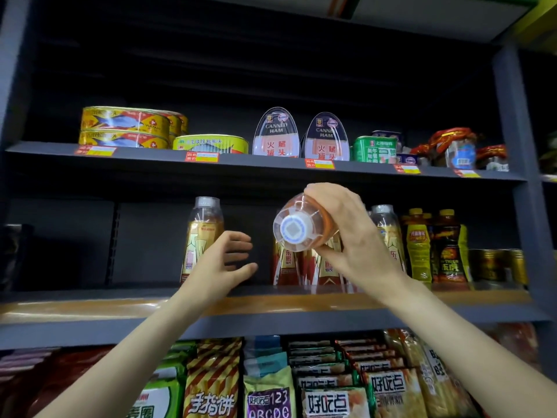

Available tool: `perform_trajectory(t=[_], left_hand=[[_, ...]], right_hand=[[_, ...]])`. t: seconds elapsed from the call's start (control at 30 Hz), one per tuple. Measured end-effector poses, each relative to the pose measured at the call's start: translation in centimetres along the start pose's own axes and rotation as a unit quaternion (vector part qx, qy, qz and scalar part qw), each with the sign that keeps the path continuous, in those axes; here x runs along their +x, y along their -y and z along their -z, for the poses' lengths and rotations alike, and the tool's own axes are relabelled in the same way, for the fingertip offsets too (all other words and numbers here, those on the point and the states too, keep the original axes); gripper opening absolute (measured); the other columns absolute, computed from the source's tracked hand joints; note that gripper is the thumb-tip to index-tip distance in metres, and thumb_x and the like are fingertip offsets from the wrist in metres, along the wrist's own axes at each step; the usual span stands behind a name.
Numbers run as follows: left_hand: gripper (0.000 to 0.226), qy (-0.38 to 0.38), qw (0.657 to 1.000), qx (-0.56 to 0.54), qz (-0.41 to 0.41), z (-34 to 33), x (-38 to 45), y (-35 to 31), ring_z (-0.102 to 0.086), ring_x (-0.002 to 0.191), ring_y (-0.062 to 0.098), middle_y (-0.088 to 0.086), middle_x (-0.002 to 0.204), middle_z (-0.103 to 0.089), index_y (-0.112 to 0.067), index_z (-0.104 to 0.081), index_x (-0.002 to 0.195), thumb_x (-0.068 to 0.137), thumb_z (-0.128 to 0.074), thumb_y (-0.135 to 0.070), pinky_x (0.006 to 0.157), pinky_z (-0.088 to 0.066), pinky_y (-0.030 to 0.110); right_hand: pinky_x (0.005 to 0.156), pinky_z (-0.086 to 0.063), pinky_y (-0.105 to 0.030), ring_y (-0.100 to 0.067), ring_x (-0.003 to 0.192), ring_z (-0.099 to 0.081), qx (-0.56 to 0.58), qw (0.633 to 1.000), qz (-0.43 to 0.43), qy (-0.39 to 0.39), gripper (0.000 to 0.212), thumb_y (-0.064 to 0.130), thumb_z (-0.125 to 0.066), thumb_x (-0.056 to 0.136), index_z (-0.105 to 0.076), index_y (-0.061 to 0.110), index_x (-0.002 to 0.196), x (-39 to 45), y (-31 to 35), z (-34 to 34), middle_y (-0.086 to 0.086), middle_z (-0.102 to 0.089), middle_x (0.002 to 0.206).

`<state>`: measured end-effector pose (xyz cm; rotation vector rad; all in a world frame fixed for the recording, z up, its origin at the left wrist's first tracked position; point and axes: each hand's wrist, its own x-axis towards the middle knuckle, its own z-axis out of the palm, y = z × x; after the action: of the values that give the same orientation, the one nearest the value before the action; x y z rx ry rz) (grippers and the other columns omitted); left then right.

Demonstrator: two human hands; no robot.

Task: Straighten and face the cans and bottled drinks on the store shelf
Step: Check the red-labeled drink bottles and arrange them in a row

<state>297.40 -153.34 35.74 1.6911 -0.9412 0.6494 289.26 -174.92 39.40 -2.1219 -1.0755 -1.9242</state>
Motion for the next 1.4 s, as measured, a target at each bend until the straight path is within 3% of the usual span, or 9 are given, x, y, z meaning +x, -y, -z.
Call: perform_trajectory(t=[0.2, 0.37, 0.63, 0.73, 0.93, 1.0, 1.1, 1.27, 1.4], left_hand=[[0.061, 0.042, 0.999, 0.015, -0.019, -0.9, 0.2, -0.8, -0.045, 0.122, 0.007, -0.015, 0.129, -0.048, -0.044, -0.041, 0.117, 0.074, -0.076, -0.020, 0.100, -0.042, 0.032], [0.083, 0.141, 0.989, -0.044, 0.004, -1.6, -0.9, -1.4, -0.055, 0.112, 0.004, -0.010, 0.126, -0.051, -0.048, -0.035, 0.126, 0.059, -0.083, -0.044, 0.086, -0.052, 0.023], [0.085, -0.127, 0.953, 0.204, -0.186, -2.1, -1.1, -1.5, -0.039, 0.108, 0.005, -0.010, 0.109, -0.026, -0.040, -0.034, 0.129, 0.065, -0.083, -0.015, 0.087, -0.044, 0.017], [0.082, -0.045, 0.952, 0.236, -0.190, -1.1, -0.8, -1.8, -0.039, 0.109, 0.004, -0.010, 0.110, -0.028, -0.043, -0.032, 0.131, 0.068, -0.081, -0.024, 0.088, -0.042, 0.013], [0.061, -0.127, 0.950, 0.276, -0.068, 2.9, 0.3, 0.1, -0.041, 0.115, 0.026, 0.005, 0.123, -0.040, -0.026, -0.041, 0.136, 0.081, -0.067, -0.014, 0.092, -0.031, 0.023], [0.073, -0.128, 0.947, 0.291, 0.037, 3.4, 0.4, 1.1, -0.035, 0.119, 0.037, 0.013, 0.134, -0.030, -0.027, -0.027, 0.143, 0.082, -0.063, -0.010, 0.098, -0.030, 0.036], [0.088, -0.080, 0.954, 0.259, 0.127, 3.6, 0.5, 1.9, -0.044, 0.112, 0.036, 0.020, 0.141, -0.025, -0.030, -0.005, 0.148, 0.084, -0.062, -0.009, 0.093, -0.038, 0.038], [0.101, -0.064, 0.962, 0.226, 0.136, 4.2, 1.2, 2.8, -0.052, 0.106, 0.030, 0.019, 0.132, -0.044, -0.030, 0.006, 0.148, 0.081, -0.064, -0.002, 0.078, -0.040, 0.031], [0.106, -0.045, 0.970, 0.186, 0.150, 5.0, 1.4, 3.0, -0.052, 0.096, 0.016, 0.001, 0.117, -0.051, -0.029, 0.010, 0.147, 0.080, -0.068, -0.003, 0.079, -0.039, 0.025]], right_hand=[[0.094, -0.040, -0.008, 0.005, 0.113, -0.047, 0.180, 0.968, -0.175, -0.002, 0.073, 0.014, -0.080, 0.070, -0.039, 0.042, 0.123, 0.7, 1.2, 0.6, 0.021, -0.047, 0.122], [0.081, -0.056, -0.035, -0.017, 0.103, -0.065, 0.542, 0.749, -0.379, -0.044, 0.068, 0.011, -0.072, 0.066, -0.045, 0.028, 0.127, 0.5, 0.8, 1.0, -0.004, -0.063, 0.114], [0.085, -0.056, -0.043, -0.024, 0.099, -0.068, 0.566, 0.648, -0.508, -0.046, 0.056, 0.023, -0.072, 0.074, -0.047, 0.009, 0.123, 0.6, 1.2, -0.9, -0.010, -0.068, 0.110], [0.090, -0.053, -0.042, -0.022, 0.102, -0.065, 0.510, 0.669, -0.532, -0.092, 0.059, 0.021, -0.073, 0.079, -0.041, 0.011, 0.128, 1.8, 0.8, -1.4, -0.010, -0.063, 0.117], [0.082, -0.046, -0.019, 0.008, 0.100, -0.047, 0.233, 0.894, -0.382, -0.020, 0.105, 0.013, -0.078, 0.075, -0.005, 0.035, 0.148, 2.5, 0.1, -2.4, 0.011, -0.036, 0.135], [0.092, -0.044, -0.033, -0.010, 0.117, -0.050, 0.199, 0.902, -0.384, 0.009, 0.111, 0.017, -0.077, 0.076, 0.003, 0.036, 0.149, 2.3, 0.0, -3.3, 0.003, -0.036, 0.145], [0.079, -0.042, -0.021, -0.014, 0.099, -0.059, 0.140, 0.910, -0.380, 0.086, 0.113, 0.020, -0.075, 0.080, 0.013, 0.037, 0.148, 2.0, -0.1, -5.3, -0.006, -0.045, 0.139], [0.091, -0.044, -0.030, -0.031, 0.123, -0.050, 0.065, 0.901, -0.387, 0.187, 0.108, 0.023, -0.069, 0.085, 0.018, 0.040, 0.147, 2.1, -0.9, -8.4, -0.021, -0.005, 0.156], [0.096, -0.043, -0.037, -0.034, 0.128, -0.042, -0.055, 0.911, -0.327, 0.246, 0.109, 0.037, -0.073, 0.080, 0.010, 0.028, 0.150, 3.3, -1.8, -9.4, -0.022, -0.026, 0.149]])
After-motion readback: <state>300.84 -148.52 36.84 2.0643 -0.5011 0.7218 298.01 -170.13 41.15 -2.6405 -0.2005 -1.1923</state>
